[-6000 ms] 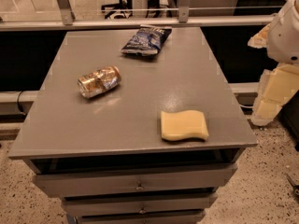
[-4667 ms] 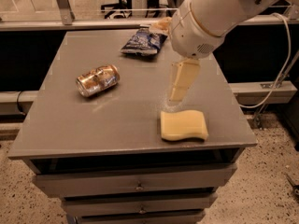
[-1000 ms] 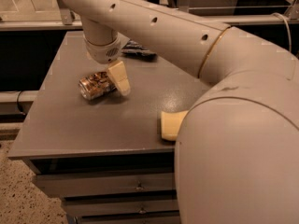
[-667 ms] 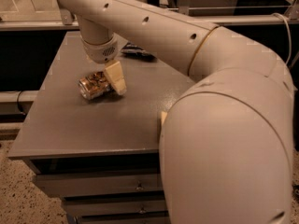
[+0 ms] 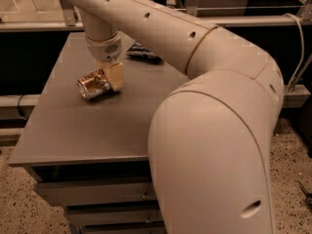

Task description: Place orange can upright

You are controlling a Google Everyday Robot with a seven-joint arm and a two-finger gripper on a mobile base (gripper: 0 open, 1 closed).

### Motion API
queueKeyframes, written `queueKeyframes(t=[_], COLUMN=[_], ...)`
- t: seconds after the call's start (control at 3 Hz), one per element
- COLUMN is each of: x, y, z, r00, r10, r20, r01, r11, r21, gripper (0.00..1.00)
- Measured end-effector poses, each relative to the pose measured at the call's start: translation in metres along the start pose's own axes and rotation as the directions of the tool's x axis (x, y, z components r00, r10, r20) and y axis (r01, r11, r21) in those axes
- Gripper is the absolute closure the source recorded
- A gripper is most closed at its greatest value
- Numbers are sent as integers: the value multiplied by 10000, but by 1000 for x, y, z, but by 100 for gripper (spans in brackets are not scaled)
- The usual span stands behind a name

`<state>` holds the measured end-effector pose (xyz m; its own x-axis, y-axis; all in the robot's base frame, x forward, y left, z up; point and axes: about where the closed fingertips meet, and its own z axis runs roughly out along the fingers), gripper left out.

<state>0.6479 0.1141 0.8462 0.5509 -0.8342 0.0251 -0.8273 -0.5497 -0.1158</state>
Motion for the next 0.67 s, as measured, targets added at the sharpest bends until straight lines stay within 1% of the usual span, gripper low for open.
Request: queueKeyframes(t=[0.33,0.67], x=[13,49], y=[-7,-11], z=[-31,-73], r00=[9993,9968], r10=[284,571], r20=[234,558], r01=[-305,-694], r11=[9951,9650], r21=[943,2528], gripper=[90,100])
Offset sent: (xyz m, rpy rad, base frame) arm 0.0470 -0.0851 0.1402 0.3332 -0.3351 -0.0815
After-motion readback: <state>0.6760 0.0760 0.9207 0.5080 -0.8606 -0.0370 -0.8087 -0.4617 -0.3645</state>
